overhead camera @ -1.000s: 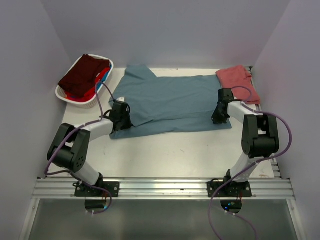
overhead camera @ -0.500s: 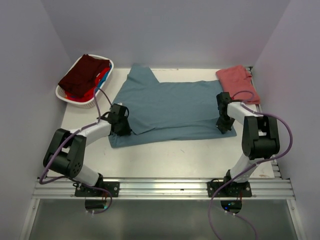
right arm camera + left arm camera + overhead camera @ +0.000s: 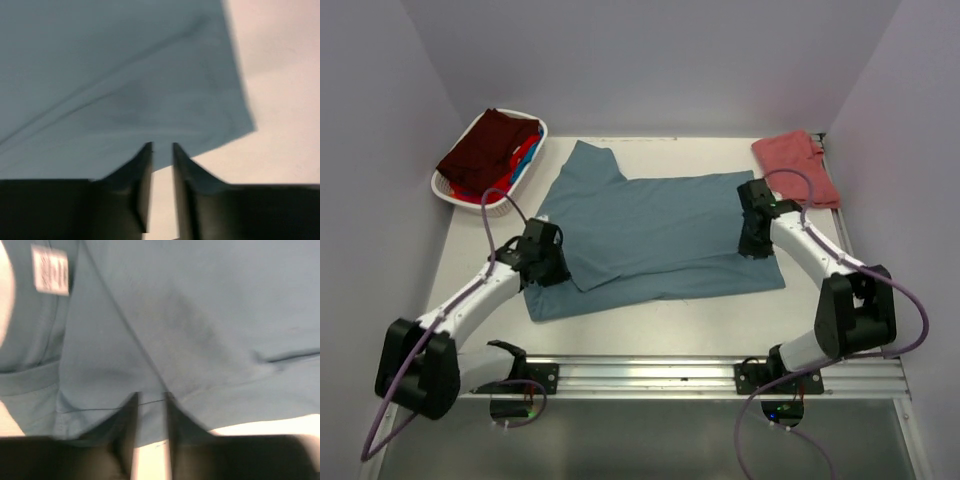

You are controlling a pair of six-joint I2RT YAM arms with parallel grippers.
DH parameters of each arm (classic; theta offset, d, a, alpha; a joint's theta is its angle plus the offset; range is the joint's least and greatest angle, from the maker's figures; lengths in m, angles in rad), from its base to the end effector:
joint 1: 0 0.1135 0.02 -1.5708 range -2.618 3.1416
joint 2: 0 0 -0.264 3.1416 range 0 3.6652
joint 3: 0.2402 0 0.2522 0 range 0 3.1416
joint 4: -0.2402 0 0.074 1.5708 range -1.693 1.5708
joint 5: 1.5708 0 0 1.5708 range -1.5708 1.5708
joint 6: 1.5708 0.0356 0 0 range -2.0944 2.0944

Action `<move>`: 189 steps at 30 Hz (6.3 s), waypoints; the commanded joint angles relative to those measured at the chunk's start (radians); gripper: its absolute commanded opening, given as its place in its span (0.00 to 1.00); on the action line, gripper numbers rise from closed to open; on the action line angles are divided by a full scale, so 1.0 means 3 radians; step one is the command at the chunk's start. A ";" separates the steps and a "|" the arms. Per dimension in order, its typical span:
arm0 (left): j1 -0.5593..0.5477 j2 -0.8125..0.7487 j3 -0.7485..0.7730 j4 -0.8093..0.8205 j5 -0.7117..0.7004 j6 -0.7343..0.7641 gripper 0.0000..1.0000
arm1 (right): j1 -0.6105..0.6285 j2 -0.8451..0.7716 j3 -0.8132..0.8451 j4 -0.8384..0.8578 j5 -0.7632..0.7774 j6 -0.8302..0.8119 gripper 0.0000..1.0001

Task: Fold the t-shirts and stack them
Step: Fold the tshirt

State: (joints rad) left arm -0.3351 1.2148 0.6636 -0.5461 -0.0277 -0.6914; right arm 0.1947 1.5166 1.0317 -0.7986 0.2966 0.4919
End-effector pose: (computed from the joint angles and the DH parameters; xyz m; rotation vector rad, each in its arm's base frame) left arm 0.2063 -0.0708 0.1862 -0.4876 2.6570 -0.2874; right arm 0.2777 0.0442 0.2124 0.4680 2.7229 -0.2541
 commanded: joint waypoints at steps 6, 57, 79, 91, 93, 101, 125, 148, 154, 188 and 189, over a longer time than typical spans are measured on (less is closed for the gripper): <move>0.0013 -0.0665 0.0365 0.0598 -0.0256 0.0152 0.54 | 0.1303 0.0410 0.1141 0.0238 -0.0753 -0.0724 0.40; 0.0064 -0.2265 0.0713 0.1038 -0.1166 0.0715 1.00 | 0.2951 0.2870 0.3214 0.0172 -0.1046 -0.1108 0.28; 0.0064 -0.2219 0.0713 0.0987 -0.1135 0.0684 1.00 | 0.2961 0.2242 0.2744 0.0289 -0.0692 -0.1312 0.37; 0.0064 -0.2255 0.0621 0.0966 -0.1155 0.0648 1.00 | 0.2945 0.2016 0.2594 0.0356 -0.0488 -0.1456 0.38; 0.0064 -0.2260 0.0616 0.0966 -0.1155 0.0648 1.00 | 0.2940 0.2098 0.2595 0.0341 -0.0528 -0.1445 0.38; 0.0064 -0.2306 0.0585 0.0920 -0.1201 0.0648 1.00 | 0.2940 0.2262 0.2503 0.0463 -0.0748 -0.1318 0.36; 0.0064 -0.2434 0.0564 0.0803 -0.1258 0.0638 1.00 | 0.2940 0.2032 0.2405 0.0458 -0.0978 -0.1159 0.00; 0.0064 -0.2454 0.0575 0.0752 -0.1258 0.0628 1.00 | 0.2818 0.2236 0.2733 0.0254 -0.1122 -0.1200 0.09; 0.0064 -0.2454 0.0570 0.0752 -0.1268 0.0643 1.00 | 0.2802 0.2308 0.2722 0.0254 -0.1168 -0.1195 0.19; 0.0064 -0.2393 0.0534 0.0741 -0.1161 0.0622 1.00 | 0.1795 0.2931 0.3647 0.0315 -0.1121 -0.0868 0.00; 0.0064 -0.2393 0.0539 0.0731 -0.1161 0.0622 1.00 | 0.1775 0.2957 0.3673 0.0310 -0.1137 -0.0868 0.00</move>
State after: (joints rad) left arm -0.3210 0.4931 0.8257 -0.3309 -0.3874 -0.5045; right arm 0.7284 2.3623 2.0705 -0.6815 -0.0196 0.2268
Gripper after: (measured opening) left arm 0.997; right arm 0.026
